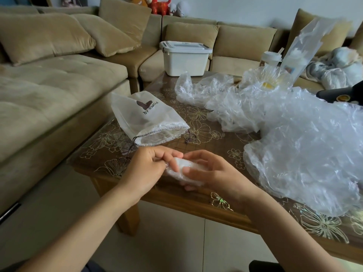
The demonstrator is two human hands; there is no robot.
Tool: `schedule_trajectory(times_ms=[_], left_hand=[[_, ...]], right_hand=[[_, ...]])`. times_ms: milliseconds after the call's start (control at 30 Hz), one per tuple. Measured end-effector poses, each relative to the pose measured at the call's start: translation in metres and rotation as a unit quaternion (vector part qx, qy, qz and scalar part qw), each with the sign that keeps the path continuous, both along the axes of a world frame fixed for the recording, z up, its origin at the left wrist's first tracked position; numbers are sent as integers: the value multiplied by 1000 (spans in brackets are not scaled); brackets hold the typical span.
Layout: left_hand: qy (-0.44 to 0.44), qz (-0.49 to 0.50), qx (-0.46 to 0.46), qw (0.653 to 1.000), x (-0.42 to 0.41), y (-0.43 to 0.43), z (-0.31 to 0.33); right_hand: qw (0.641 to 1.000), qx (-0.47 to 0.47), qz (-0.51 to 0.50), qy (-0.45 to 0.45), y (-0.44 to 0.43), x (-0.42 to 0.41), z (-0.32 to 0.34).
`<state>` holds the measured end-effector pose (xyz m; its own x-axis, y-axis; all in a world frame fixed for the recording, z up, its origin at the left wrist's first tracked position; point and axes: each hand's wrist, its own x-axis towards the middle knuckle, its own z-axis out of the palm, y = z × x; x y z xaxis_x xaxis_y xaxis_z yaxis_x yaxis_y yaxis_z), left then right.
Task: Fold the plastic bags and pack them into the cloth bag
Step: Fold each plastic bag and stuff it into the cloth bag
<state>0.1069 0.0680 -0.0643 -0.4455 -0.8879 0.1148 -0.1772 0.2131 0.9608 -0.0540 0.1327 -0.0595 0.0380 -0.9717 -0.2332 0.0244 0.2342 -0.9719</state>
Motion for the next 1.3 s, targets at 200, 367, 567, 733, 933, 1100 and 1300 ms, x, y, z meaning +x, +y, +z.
schedule_trajectory(times_ms=[200, 367, 567, 733, 933, 1100, 1300], left_hand=[[-40, 58, -147, 987, 4, -21, 5], [-346, 81, -300, 885, 10, -55, -21], [-400, 114, -297, 860, 1, -72, -26], [-233, 140, -357, 893, 3, -67, -18], [-84, 87, -389, 913, -3, -30, -17], [-99, 51, -403, 908, 3, -20, -23], [-166, 14, -358, 919, 5, -9, -24]], right_hand=[[993, -26, -115, 13, -13, -7, -4], [984, -31, -173, 35, -17, -10, -6], [983, -52, -158, 71, -23, -1, -8], [984, -96, -146, -23, -31, 14, -7], [981, -114, -141, -68, -48, 41, -14], [934, -88, -217, 268, -52, 53, -25], [977, -7, -215, -3, -71, 55, -27]])
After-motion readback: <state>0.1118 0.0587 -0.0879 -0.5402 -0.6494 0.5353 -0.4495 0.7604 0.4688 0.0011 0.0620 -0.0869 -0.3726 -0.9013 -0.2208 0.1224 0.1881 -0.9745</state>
